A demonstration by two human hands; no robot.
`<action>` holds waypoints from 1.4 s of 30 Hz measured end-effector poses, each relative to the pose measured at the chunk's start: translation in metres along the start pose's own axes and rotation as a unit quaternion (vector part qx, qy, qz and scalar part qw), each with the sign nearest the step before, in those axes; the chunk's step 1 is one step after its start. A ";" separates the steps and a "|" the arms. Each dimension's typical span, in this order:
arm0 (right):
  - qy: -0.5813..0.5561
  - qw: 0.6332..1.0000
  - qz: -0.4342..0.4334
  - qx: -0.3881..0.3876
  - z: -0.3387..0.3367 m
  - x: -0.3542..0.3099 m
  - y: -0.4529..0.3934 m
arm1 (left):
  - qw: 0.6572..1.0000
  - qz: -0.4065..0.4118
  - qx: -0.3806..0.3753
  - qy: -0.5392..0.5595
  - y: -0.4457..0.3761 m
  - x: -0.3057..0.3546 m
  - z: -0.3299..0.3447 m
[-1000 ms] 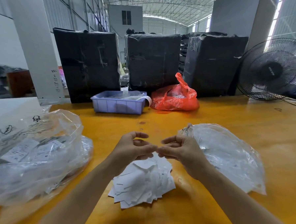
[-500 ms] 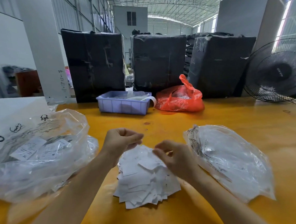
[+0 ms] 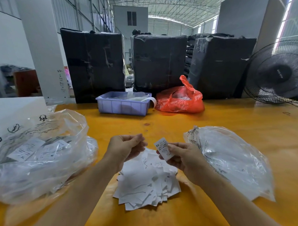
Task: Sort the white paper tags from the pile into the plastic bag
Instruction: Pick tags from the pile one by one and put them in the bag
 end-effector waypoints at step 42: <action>0.166 0.976 -0.140 0.013 0.007 -0.027 0.013 | 0.995 0.074 0.001 0.060 0.021 0.006 0.032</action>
Point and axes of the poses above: each hand's wrist, its own y-axis away from the middle knuckle, its own z-axis out of the palm, x = y × z, the point moved 10 cm from there along -y, towards the middle knuckle, and after that the axes turned 5 degrees about -z, right-handed, at the moved point
